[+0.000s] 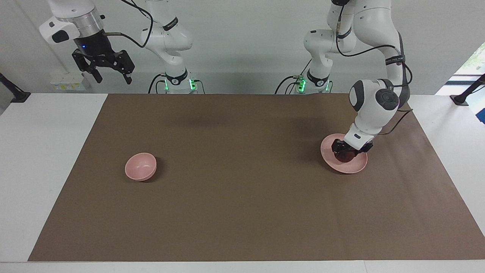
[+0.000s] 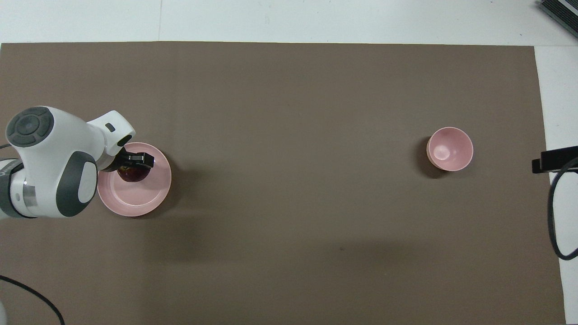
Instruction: Move apple from plate to bowl
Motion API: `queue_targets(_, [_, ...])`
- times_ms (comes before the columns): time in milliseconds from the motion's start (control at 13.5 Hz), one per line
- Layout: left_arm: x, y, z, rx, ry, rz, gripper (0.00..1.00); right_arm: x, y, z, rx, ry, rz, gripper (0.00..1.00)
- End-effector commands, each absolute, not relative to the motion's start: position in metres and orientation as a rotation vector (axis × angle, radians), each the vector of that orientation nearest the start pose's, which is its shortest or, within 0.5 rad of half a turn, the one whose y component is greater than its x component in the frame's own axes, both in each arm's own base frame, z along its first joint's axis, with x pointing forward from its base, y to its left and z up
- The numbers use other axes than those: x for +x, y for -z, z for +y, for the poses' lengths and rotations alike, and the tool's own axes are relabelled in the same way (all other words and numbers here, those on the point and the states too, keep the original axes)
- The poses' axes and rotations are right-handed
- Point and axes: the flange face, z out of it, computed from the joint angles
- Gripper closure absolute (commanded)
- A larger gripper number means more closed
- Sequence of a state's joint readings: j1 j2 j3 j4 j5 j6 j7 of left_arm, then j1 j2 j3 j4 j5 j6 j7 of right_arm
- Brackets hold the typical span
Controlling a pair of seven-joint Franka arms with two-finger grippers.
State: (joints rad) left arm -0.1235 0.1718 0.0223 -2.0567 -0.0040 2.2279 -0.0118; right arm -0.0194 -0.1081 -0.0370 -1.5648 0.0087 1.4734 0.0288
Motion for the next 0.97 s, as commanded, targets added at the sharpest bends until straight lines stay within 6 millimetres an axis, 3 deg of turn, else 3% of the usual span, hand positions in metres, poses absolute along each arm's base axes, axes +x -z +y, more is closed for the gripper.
queue_targets(0, [0.595,-0.381,-0.061,-3.150,0.045,0.118,1.00,0.499,-0.674,-0.030,-3.127,0.008,0.075,0.00])
queue_targets(372, [0.615,-0.440,-0.066,-3.149,0.011,0.123,1.00,0.497,-0.671,-0.041,-3.117,-0.008,0.106,0.00])
queue_targets(669, [0.619,-0.506,-0.066,-3.146,-0.005,0.128,1.00,0.488,-0.667,-0.045,-3.112,-0.052,0.084,0.00])
queue_targets(892, [0.612,-0.543,-0.062,-3.138,-0.045,0.125,1.00,0.488,-0.667,-0.045,-3.110,-0.052,0.084,0.00])
